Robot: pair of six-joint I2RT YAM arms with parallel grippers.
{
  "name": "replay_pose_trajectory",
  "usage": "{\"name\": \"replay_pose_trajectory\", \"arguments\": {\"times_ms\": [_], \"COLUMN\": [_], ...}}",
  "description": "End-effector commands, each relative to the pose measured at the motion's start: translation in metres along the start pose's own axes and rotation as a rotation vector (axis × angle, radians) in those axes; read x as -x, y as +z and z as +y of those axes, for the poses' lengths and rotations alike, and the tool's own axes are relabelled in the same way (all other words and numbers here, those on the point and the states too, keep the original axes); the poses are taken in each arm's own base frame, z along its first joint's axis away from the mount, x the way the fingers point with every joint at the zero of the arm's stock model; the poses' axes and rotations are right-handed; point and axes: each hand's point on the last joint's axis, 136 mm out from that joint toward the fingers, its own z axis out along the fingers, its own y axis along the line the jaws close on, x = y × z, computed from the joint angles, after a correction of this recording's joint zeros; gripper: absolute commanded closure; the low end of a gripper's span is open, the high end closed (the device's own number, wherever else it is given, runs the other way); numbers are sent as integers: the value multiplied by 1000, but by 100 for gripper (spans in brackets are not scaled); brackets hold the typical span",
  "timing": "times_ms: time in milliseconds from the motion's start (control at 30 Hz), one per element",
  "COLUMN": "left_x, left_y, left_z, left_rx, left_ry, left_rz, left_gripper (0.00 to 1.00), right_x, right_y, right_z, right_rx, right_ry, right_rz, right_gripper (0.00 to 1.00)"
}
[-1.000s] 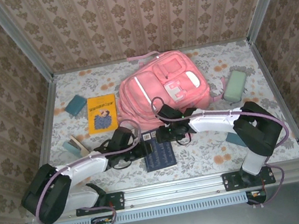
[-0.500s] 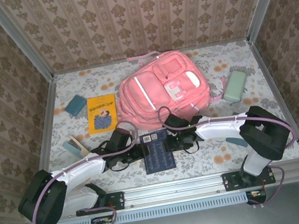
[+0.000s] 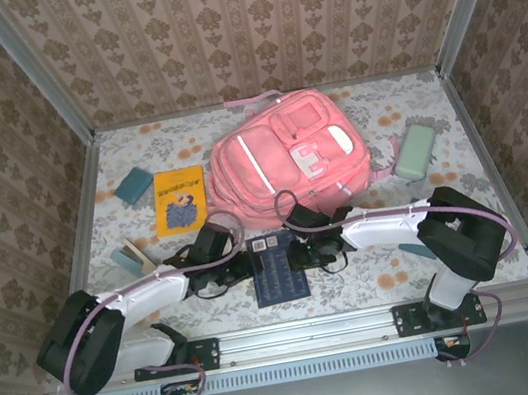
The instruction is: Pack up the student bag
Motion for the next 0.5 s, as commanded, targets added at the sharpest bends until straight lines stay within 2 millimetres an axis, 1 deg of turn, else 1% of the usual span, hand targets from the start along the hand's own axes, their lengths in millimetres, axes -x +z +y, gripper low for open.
{"name": "replay_pose_trajectory", "arguments": {"times_ms": [0, 67, 167, 333, 467], "left_x": [3, 8, 14, 17, 14], "left_y": [5, 0, -10, -26, -35], "left_z": [-39, -53, -67, -83, -88], "left_rx": [-183, -249, -314, -392, -425], "left_ry": [21, 27, 31, 54, 67], "left_rz": [19, 1, -26, -62, -74], "left_gripper": [54, 54, 55, 57, 58], "right_x": [-5, -4, -5, -6, -6], "right_y": [3, 2, 3, 6, 6], "right_z": [17, 17, 16, 12, 11], "right_rx": [46, 47, 44, 41, 36], "right_ry": [-7, -11, -9, 7, 7], "right_rz": [26, 22, 23, 24, 23], "right_gripper": [66, 68, 70, 71, 71]}}
